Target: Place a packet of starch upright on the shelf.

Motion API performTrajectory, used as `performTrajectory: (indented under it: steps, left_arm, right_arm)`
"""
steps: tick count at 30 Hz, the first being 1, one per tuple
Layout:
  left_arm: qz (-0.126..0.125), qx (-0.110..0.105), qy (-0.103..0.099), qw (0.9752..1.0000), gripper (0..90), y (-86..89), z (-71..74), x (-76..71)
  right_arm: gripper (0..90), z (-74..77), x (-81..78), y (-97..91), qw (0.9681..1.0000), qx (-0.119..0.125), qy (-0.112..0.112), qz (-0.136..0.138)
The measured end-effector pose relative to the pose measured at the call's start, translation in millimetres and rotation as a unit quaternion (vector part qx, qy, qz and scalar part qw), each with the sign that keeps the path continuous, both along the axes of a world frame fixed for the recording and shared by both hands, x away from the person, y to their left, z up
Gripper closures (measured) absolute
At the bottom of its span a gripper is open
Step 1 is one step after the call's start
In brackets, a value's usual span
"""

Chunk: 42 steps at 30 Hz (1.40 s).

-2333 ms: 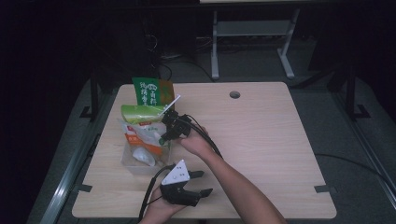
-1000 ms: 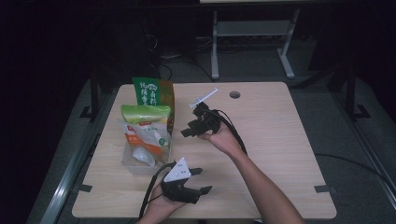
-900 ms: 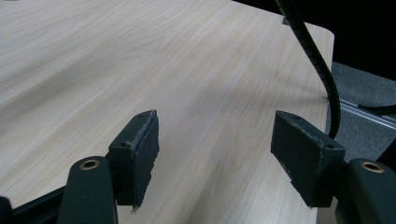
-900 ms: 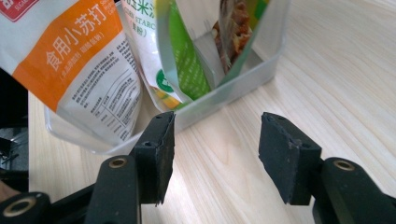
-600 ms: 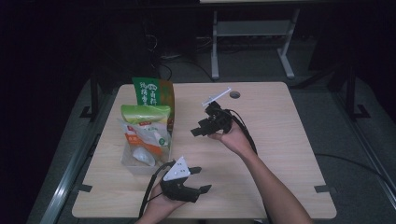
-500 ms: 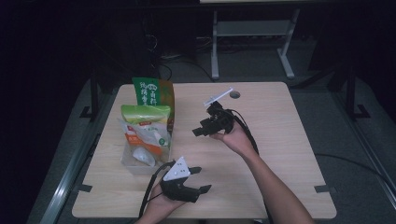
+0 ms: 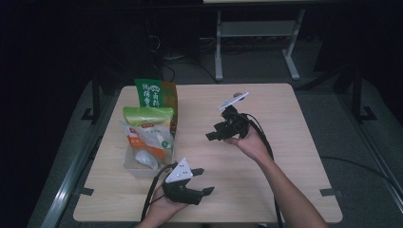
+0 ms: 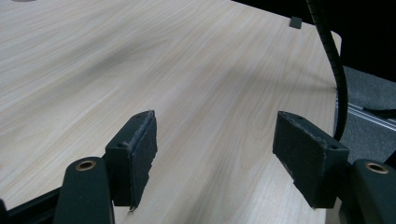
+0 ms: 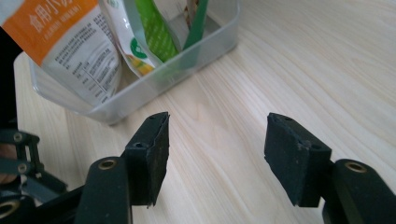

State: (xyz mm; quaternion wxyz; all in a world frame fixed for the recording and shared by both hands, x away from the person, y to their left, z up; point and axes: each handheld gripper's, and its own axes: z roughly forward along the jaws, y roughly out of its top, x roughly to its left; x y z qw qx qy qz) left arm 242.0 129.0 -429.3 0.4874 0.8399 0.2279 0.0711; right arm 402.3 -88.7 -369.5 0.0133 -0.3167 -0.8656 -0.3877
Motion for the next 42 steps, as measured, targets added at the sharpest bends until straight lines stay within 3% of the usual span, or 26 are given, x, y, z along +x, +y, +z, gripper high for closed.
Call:
performTrajectory:
  steps: [10, 42]
  left_arm:
    - [0.006, 0.001, 0.0, 1.0, 29.0, 1.0, 0.2, 1.2]
    - [0.012, 0.007, -0.01, 0.9999, 28.1, 4.9, 1.5, 4.4]
  right_arm:
    - [37.1, -5.8, -4.5, -18.5, 0.9998, -0.012, 0.008, -0.009]
    - [33.3, -17.5, -28.6, -70.5, 0.9984, -0.005, 0.017, -0.054]
